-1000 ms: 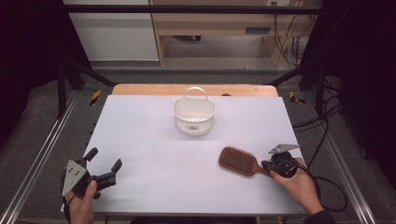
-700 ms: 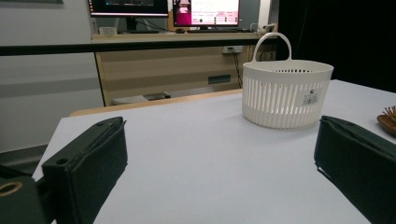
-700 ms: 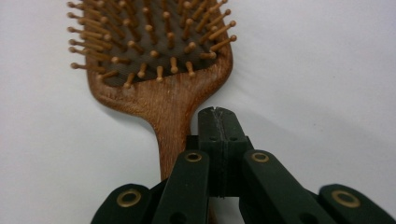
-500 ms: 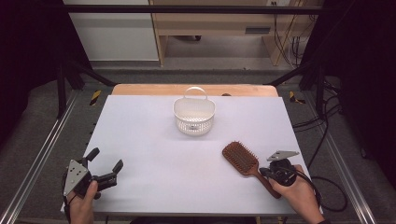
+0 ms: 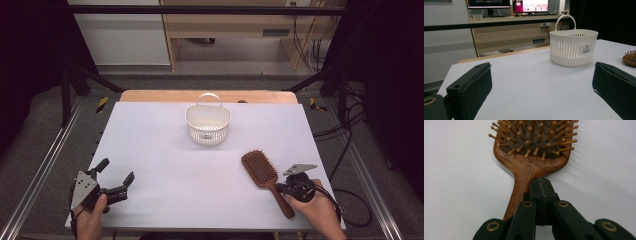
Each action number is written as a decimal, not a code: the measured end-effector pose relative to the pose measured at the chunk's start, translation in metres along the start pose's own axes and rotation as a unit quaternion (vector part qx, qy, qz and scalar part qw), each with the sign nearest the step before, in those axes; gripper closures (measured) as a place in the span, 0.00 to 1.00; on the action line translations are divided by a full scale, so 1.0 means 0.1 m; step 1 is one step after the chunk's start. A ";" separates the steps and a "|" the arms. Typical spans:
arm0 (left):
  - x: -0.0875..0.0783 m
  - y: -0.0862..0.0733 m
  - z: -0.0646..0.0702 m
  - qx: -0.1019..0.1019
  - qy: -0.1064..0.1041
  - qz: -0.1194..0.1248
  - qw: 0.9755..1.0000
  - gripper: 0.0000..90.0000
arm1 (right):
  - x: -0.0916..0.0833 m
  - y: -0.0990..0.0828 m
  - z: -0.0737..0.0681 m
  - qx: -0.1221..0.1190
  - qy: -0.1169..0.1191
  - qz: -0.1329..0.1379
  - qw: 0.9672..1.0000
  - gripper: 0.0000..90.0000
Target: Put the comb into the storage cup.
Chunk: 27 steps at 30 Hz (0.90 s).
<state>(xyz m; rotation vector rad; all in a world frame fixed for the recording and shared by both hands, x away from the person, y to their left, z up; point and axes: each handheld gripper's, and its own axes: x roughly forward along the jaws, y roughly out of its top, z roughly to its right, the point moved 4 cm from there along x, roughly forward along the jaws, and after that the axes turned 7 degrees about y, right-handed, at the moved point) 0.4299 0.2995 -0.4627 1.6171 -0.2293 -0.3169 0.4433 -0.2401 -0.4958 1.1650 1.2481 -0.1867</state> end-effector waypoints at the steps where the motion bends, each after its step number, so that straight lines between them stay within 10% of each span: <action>1: 0.00 0.00 0.00 0.000 0.000 0.000 1.000 0.03 | 0.00 0.00 0.00 0.001 0.000 0.000 1.000 1.00; 13: 0.00 0.00 0.00 0.001 0.000 -0.002 1.000 0.03 | -0.12 0.05 -0.01 0.024 0.002 0.014 1.000 0.96; 27: 0.00 0.00 0.00 0.001 0.000 -0.002 1.000 0.03 | -0.07 0.18 -0.18 0.024 -0.013 -0.006 1.000 0.19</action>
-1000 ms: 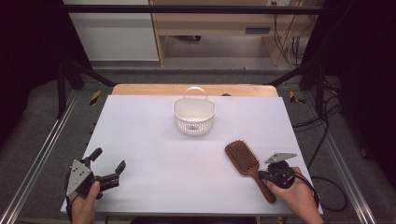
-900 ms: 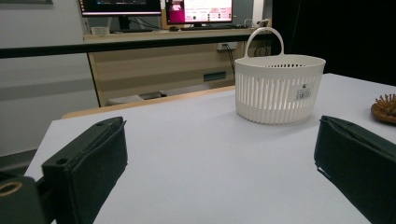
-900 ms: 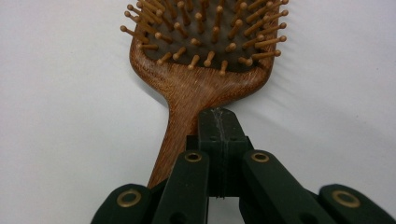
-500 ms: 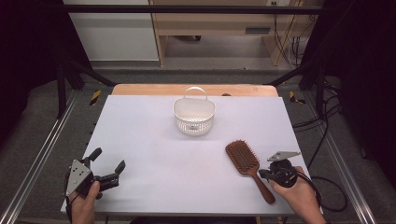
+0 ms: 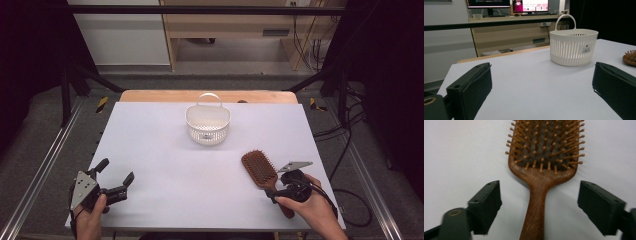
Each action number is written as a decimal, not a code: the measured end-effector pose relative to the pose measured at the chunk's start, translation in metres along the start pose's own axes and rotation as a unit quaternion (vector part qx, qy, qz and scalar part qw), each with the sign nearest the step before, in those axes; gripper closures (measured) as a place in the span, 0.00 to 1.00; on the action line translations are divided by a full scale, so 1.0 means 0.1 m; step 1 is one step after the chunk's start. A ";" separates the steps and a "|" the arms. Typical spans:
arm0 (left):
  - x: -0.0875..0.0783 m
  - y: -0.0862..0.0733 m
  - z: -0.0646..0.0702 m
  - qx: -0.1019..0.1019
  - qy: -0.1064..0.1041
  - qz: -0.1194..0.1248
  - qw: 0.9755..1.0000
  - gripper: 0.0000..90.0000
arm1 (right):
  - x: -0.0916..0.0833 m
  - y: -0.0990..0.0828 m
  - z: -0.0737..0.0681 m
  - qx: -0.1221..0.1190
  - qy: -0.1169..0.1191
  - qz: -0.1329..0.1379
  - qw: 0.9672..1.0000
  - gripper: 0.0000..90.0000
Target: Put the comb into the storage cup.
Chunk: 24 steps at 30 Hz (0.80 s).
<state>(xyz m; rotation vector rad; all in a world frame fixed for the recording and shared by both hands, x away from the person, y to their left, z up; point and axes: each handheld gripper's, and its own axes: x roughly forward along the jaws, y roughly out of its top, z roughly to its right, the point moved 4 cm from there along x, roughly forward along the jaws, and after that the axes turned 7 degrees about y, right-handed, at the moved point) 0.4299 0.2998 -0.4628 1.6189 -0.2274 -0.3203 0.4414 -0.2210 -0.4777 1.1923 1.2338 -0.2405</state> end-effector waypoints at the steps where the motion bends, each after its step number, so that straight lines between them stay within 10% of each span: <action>1: 0.00 0.00 0.00 0.000 0.000 0.000 1.000 0.03 | 0.01 0.02 0.00 0.001 -0.006 0.001 1.000 0.15; 8: 0.00 0.00 0.00 0.000 0.000 0.000 1.000 0.03 | 0.07 0.05 -0.02 -0.002 -0.009 -0.025 1.000 0.08; 24: -0.01 0.01 -0.01 0.001 0.003 0.004 1.000 0.03 | 0.17 0.01 -0.01 0.009 0.012 -0.079 0.997 0.41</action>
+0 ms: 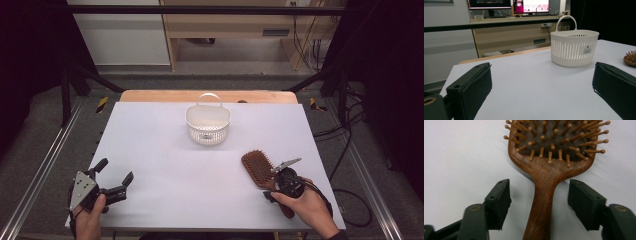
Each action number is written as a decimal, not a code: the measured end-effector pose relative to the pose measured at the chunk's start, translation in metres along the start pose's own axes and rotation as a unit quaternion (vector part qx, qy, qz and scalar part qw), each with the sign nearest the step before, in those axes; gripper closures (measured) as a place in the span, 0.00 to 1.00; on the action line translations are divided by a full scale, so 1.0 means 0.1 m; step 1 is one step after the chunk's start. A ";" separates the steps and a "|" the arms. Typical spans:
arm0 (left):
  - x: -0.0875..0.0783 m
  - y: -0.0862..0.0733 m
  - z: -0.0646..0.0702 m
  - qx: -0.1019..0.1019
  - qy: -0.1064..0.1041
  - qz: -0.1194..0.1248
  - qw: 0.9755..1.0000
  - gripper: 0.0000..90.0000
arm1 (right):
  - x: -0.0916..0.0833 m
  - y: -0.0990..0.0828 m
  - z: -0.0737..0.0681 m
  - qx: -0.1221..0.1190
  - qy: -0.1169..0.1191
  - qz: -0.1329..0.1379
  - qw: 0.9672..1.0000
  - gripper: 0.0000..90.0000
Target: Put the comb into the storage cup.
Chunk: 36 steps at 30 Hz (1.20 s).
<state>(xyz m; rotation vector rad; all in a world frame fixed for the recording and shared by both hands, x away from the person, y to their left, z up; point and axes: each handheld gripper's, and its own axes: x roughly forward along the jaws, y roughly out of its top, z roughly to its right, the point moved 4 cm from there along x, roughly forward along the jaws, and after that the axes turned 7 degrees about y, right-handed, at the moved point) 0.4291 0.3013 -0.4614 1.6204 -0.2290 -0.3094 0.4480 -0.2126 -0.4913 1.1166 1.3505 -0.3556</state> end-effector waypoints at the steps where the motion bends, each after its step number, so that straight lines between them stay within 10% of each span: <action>1: 0.00 0.00 0.00 0.000 0.000 0.000 1.000 0.03 | 0.01 0.00 0.01 0.002 0.000 -0.001 1.000 0.42; 8: 0.00 0.00 0.00 0.000 -0.001 0.000 1.000 0.03 | -0.02 0.00 0.08 0.005 -0.005 -0.002 1.000 0.62; 29: 0.01 0.00 0.01 -0.001 -0.004 0.000 1.000 0.03 | -0.01 0.08 0.15 -0.008 -0.007 -0.049 0.999 0.80; 36: 0.01 0.00 -0.01 -0.003 -0.003 0.001 1.000 0.03 | -0.01 0.08 0.11 -0.045 -0.024 -0.046 0.998 0.81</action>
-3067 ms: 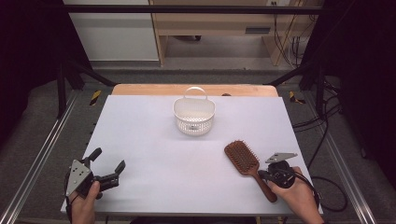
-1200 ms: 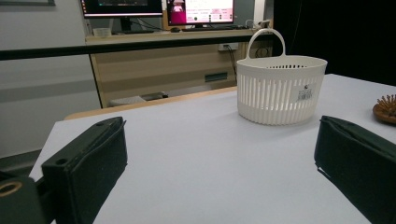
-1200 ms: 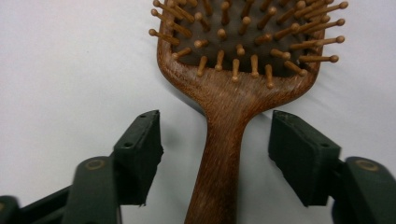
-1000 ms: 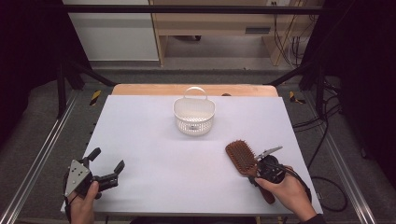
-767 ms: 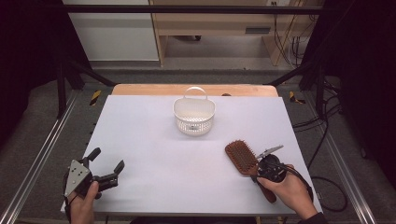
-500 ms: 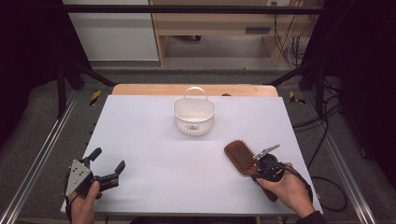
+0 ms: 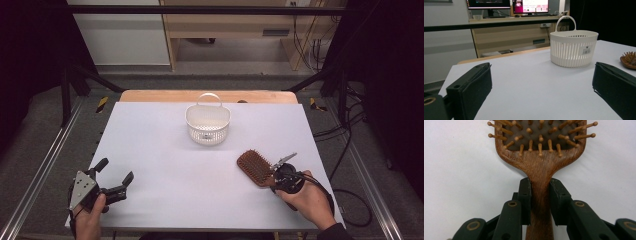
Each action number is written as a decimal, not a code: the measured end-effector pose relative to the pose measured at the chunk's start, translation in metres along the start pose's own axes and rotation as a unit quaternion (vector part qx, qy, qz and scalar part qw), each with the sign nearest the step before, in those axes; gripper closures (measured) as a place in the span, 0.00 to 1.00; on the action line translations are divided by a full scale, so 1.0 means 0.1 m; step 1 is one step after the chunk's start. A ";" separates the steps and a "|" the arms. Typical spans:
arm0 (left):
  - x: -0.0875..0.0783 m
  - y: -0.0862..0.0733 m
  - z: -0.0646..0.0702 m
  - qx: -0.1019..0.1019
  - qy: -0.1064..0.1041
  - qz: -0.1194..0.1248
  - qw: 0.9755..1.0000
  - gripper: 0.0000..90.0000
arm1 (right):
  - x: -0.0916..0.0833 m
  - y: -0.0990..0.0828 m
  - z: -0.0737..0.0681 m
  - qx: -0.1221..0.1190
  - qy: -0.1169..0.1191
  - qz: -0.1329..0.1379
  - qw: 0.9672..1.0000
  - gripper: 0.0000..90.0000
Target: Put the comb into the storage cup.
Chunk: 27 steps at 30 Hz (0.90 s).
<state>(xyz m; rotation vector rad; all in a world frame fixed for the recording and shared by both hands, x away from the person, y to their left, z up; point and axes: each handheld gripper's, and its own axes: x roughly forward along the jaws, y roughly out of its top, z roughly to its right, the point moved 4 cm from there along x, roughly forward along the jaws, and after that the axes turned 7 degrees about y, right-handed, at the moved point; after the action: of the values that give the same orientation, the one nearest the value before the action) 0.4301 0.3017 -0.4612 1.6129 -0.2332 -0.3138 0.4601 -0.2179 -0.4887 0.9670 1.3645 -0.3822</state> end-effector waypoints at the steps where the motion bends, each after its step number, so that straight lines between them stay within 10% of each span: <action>1: 0.00 0.00 -0.01 -0.001 0.001 0.000 1.000 0.03 | 0.00 0.00 -0.01 -0.004 -0.003 0.002 1.000 0.81; 12: 0.01 0.02 0.06 -0.011 -0.004 -0.008 1.000 0.03 | -0.21 0.11 -0.06 -0.030 -0.011 0.117 0.993 0.81; 27: 0.15 0.54 0.65 -0.058 -0.079 0.014 0.995 0.04 | -0.39 0.61 -0.39 -0.072 0.023 0.329 0.941 0.81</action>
<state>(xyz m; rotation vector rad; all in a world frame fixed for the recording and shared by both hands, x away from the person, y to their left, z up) 0.4246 0.2315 -0.4117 1.4708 -0.3525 -0.4269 0.4706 -0.1643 -0.4275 1.2442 1.0138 0.2453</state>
